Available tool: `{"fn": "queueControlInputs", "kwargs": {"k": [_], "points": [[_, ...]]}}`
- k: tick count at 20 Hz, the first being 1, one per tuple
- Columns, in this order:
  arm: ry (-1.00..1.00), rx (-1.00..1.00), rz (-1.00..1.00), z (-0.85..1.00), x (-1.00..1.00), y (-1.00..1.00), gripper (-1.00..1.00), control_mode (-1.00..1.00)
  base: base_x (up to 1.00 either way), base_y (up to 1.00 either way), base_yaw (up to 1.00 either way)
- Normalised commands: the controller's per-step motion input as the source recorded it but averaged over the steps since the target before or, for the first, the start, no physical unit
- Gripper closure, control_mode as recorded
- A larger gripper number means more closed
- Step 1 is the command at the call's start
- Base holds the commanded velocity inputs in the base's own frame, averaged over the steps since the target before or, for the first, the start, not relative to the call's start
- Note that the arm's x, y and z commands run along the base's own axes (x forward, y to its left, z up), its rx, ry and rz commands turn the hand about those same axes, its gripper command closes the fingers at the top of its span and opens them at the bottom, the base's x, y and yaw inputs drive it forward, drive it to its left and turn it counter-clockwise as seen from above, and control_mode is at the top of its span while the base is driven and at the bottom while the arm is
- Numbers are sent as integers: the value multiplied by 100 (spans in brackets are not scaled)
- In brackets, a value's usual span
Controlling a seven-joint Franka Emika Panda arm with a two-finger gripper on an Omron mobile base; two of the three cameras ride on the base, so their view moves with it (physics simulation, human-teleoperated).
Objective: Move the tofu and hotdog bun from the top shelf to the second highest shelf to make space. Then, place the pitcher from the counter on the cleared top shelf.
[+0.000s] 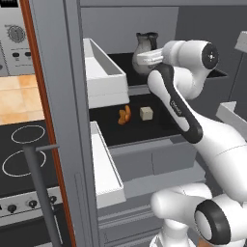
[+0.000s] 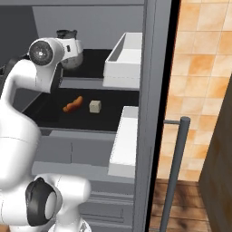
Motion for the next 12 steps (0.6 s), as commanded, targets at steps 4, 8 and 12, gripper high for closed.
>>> {"fn": "queueControlInputs", "kwargs": {"k": [4, 8, 12], "points": [[1, -3, 0, -2, 0, 0, -100, -100, 0, 0, 0], [3, 0, 0, 0, 0, 0, -100, -100, 0, 0, 0], [1, -2, 0, 0, -19, 0, -100, -100, 0, 0, 0]]}}
